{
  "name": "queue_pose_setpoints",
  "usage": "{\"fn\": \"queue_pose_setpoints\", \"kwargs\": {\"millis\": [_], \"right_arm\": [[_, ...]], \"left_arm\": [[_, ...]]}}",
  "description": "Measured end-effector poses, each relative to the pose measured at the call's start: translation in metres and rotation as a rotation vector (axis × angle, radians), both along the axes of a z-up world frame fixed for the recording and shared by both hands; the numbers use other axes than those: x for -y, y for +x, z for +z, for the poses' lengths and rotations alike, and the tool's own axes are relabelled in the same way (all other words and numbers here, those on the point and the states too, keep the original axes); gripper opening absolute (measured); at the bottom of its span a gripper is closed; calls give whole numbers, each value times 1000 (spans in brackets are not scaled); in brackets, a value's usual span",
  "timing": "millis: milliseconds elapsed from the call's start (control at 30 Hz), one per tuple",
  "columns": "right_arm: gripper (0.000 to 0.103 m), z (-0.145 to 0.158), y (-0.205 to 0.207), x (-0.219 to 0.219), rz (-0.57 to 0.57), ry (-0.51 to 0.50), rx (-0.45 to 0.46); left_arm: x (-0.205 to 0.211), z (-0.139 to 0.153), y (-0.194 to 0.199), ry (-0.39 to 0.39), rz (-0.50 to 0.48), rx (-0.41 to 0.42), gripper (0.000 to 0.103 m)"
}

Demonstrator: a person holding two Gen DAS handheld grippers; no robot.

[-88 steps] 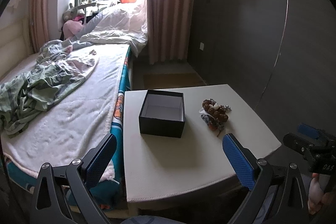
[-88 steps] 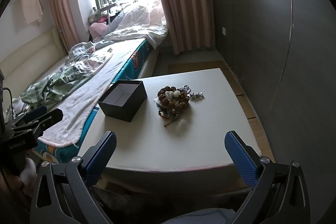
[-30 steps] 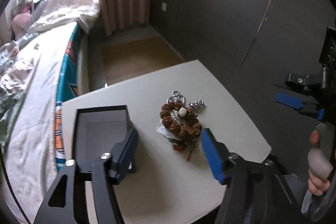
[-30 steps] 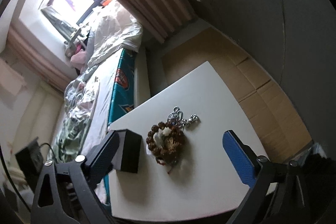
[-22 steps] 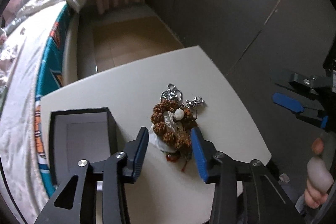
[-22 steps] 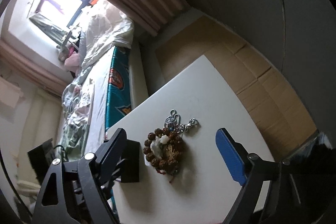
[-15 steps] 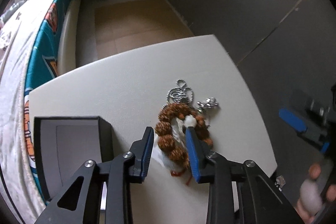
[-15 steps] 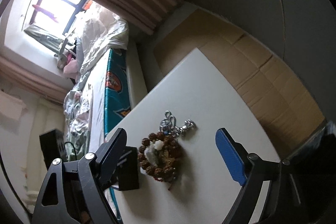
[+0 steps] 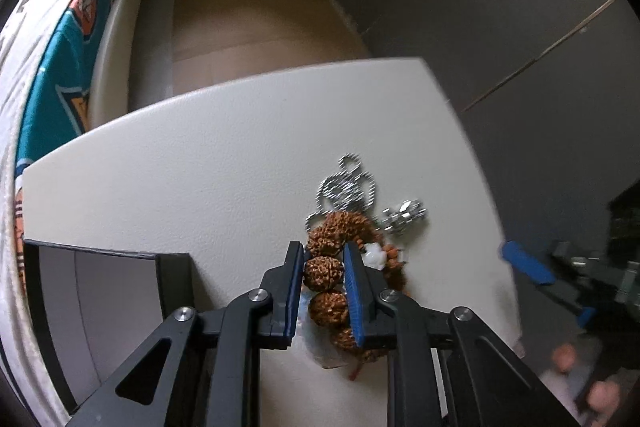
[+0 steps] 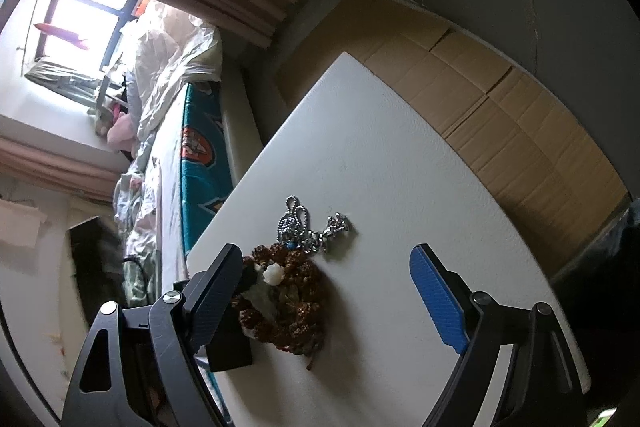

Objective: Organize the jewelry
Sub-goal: 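Close the left gripper on the brown rudraksha bead bracelet, then lift the brown bead bracelet with the left gripper while the right gripper grasps the silver chain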

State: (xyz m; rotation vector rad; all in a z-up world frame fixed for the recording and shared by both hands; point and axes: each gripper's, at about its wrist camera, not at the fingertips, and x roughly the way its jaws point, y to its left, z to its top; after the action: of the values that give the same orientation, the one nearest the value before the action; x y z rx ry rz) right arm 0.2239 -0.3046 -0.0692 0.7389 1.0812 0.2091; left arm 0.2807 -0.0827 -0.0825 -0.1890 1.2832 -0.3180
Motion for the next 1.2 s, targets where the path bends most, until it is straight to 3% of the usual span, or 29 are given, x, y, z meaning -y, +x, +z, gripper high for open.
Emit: {"fn": "queue_pose_setpoints", "kwargs": {"millis": [233,433,533,700,833,1000,1200], "right_arm": [[87,0,1,-8,19,-14,-2],[87,-3,3,-11,5,-46,-17],[87,-6,3,-13,5,-49,-29],[87,-4,2,-10,-7,-36,-23],[87,-2,0,-4,-27,-43,-14],[87,-5,3,-6,-14,-54,-24],[87,-8,5,-7,-4,-59,-32]], "left_arm": [[-5,11,-8,-150,-1,36,21],[-1,13,-7,-169,-27,51,21],[-2,5,-4,-178,-34,15,21],[10,-5,3,-139,-66,5,21],[10,-13,8,-166,-50,-17,21],[10,-23,13,-124,-42,-39,21],[20,-27,11,-78,-59,-6,21]]}}
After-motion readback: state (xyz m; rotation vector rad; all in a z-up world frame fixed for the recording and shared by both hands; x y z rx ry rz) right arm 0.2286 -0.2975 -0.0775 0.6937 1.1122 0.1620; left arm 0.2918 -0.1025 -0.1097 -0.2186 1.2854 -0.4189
